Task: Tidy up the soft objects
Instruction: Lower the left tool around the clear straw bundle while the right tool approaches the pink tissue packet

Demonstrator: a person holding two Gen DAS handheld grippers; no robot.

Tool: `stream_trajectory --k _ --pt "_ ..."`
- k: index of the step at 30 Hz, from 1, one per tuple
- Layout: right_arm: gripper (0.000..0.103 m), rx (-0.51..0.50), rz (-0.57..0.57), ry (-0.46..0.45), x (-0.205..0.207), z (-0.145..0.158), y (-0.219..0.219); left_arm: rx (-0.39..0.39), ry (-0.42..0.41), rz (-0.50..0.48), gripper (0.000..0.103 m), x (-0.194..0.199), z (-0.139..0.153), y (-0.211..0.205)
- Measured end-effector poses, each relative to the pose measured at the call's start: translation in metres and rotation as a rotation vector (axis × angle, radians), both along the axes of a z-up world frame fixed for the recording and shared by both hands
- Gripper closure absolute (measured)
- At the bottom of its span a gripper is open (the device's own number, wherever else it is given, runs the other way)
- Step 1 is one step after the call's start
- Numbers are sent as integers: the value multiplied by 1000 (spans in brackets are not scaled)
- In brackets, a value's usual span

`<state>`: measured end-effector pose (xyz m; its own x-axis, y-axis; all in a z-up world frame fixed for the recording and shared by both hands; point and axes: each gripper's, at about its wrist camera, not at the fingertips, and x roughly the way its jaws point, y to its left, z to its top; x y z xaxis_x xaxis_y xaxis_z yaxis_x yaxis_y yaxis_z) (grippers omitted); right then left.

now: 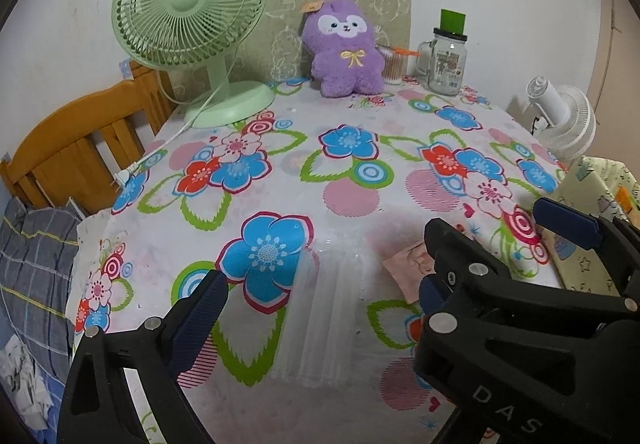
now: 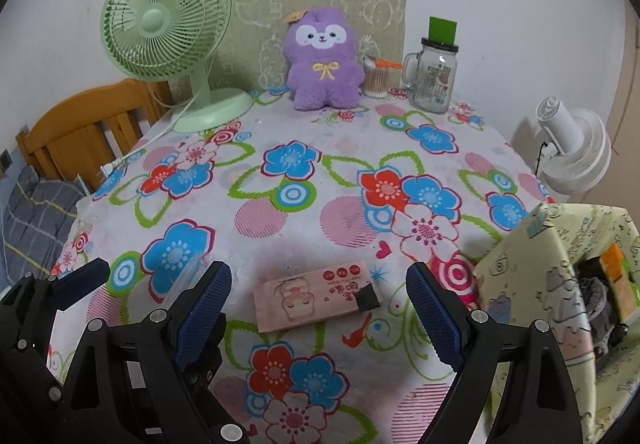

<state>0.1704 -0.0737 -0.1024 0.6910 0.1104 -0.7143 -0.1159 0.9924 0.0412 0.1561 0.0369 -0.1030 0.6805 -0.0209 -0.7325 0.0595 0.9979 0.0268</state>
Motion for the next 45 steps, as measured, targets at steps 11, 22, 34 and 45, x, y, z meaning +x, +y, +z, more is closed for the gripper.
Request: stream_trajectory --k 11,22,34,45 --pt "12 -17 12 52 16 -20 8 14 47 9 21 11 -19 4" --pt "12 -42 22 110 27 -38 13 3 111 1 45 21 -38 4" --pt "12 -24 -23 182 39 -53 10 -14 109 -29 59 21 -39 2" --pt "12 -21 -1 183 45 -57 18 -27 114 -36 62 21 -39 3"
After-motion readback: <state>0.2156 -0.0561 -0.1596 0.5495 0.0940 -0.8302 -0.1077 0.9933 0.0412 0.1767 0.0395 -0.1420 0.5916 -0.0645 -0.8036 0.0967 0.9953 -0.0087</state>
